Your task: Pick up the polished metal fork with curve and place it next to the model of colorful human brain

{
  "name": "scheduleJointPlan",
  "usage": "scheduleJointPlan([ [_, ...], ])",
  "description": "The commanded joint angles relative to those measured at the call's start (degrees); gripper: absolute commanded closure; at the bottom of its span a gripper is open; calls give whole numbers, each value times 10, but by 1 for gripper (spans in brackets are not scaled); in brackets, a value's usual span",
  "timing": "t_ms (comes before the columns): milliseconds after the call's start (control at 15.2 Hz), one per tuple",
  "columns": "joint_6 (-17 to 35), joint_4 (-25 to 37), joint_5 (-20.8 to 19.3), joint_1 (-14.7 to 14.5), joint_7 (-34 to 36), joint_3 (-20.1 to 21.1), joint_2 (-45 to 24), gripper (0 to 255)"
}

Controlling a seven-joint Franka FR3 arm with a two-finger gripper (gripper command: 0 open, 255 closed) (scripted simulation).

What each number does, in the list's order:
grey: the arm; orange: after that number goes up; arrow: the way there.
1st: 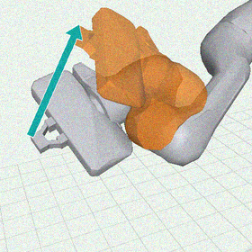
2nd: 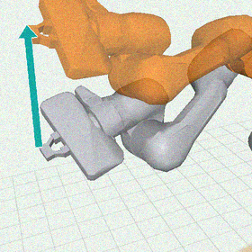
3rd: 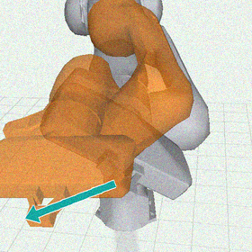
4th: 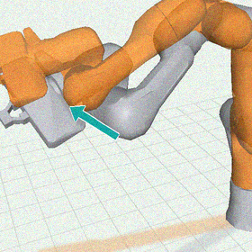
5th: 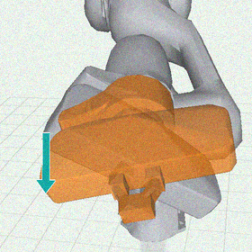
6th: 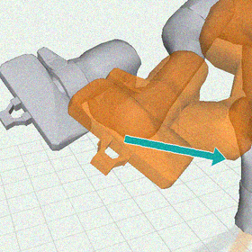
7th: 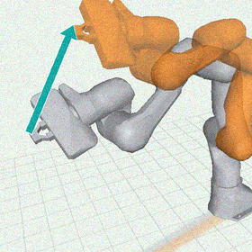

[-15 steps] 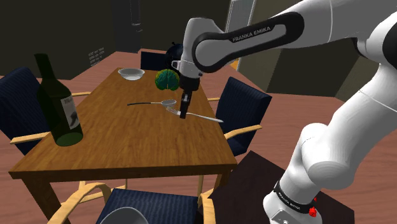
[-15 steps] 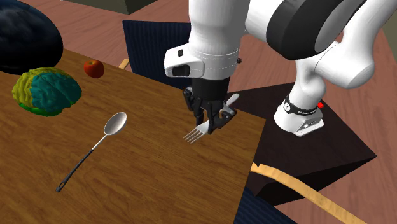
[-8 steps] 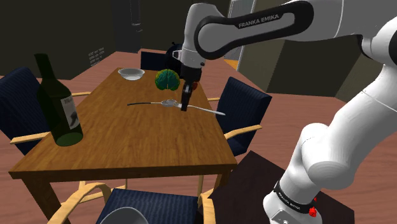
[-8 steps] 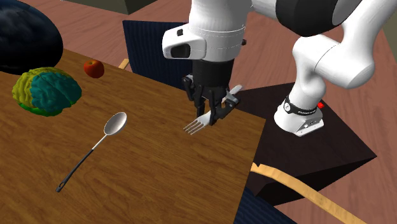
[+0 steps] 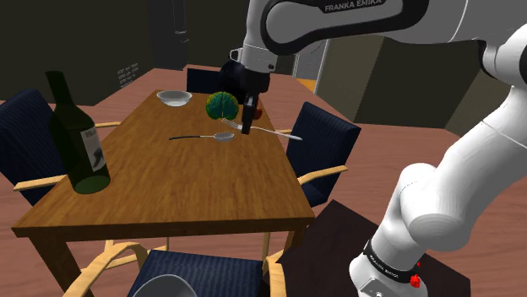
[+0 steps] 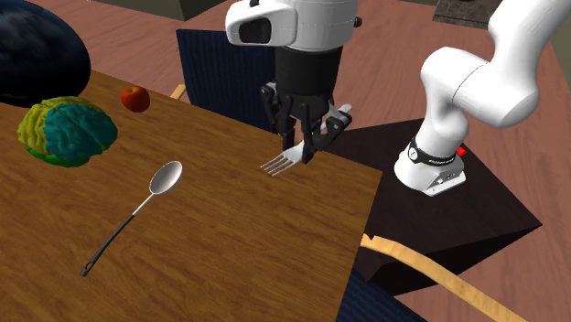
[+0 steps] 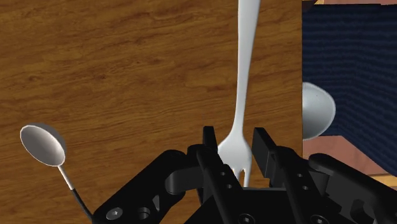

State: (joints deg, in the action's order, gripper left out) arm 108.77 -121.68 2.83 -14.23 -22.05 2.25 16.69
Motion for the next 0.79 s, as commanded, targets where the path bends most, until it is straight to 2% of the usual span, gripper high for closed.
scheduleJointPlan([
  [0, -9, 14, -2, 5, -13, -9, -6, 255],
  [726, -22, 120, -6, 63, -158, -99, -104, 255],
])
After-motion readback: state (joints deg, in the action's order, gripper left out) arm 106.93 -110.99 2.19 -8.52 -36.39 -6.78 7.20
